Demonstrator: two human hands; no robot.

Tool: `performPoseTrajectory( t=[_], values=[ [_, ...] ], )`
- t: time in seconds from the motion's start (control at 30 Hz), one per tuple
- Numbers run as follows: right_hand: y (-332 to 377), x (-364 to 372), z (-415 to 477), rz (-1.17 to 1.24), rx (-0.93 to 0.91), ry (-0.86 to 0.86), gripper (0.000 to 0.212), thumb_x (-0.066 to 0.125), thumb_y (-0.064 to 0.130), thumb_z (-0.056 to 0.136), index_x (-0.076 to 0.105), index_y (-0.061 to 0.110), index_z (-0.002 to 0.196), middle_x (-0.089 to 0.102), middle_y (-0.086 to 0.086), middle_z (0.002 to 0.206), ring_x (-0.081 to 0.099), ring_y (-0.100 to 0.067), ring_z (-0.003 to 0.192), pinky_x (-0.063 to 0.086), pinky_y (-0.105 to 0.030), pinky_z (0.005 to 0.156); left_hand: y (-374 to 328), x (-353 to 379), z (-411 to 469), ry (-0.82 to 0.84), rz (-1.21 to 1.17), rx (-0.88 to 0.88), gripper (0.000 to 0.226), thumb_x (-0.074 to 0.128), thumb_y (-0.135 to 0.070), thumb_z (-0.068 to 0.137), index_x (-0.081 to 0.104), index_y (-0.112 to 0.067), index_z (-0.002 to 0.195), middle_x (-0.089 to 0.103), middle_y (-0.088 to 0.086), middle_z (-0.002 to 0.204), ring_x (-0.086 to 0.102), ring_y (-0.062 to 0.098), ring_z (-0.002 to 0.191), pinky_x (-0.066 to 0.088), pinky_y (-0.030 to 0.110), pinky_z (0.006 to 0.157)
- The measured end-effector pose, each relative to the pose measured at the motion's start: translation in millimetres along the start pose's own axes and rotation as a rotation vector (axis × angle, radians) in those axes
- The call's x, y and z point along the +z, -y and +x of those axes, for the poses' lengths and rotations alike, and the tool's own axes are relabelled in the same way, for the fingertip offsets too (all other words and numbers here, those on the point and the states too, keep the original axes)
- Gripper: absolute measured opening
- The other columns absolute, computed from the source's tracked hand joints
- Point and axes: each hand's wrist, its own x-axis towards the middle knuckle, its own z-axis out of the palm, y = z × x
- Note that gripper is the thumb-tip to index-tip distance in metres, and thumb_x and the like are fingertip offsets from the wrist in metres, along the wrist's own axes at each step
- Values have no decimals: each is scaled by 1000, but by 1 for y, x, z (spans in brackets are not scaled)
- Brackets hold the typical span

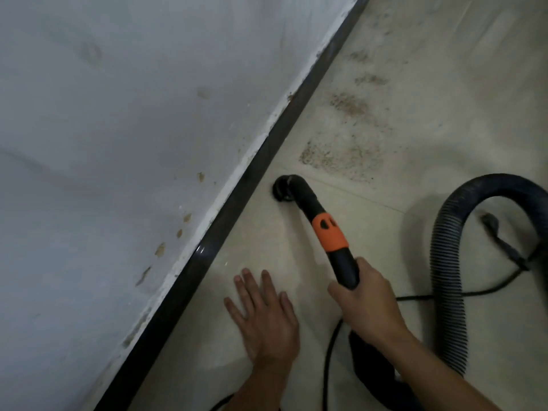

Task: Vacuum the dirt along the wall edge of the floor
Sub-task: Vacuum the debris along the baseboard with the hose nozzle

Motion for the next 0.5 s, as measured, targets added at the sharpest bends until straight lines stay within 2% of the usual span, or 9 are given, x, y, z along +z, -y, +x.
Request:
performPoseTrajectory(
  t=[0.13,0.3,0.37,0.5],
  values=[
    [-56,-42,-28,130,151,-123,19,72,10,77,54,15,77,53,-5,45,51,-21,37,43,-36,42,-1,-1,0,15,-5,3,60,26,-38,92,49,-11,141,34,21,152,29,37,142,17,62,113],
    [-79,-91,-16,306,256,-331,17,68,0,83,53,0,75,52,-12,45,47,-19,31,43,-33,37,-2,-2,-1,21,4,0,61,24,-38,93,46,-11,142,32,21,153,28,37,143,16,62,113],
    [-71,-89,-4,373,254,-333,17,67,1,84,53,3,76,52,-13,49,48,-22,34,45,-33,40,-2,-2,-1,20,6,-4,62,22,-38,93,45,-11,143,31,21,154,27,37,143,15,61,113],
    [-37,-57,23,470,205,-228,16,66,2,83,53,7,74,51,-8,48,47,-21,37,44,-32,43,-2,-3,-2,10,8,-7,63,19,-39,94,42,-12,145,27,19,155,23,35,145,12,61,115]
  ],
)
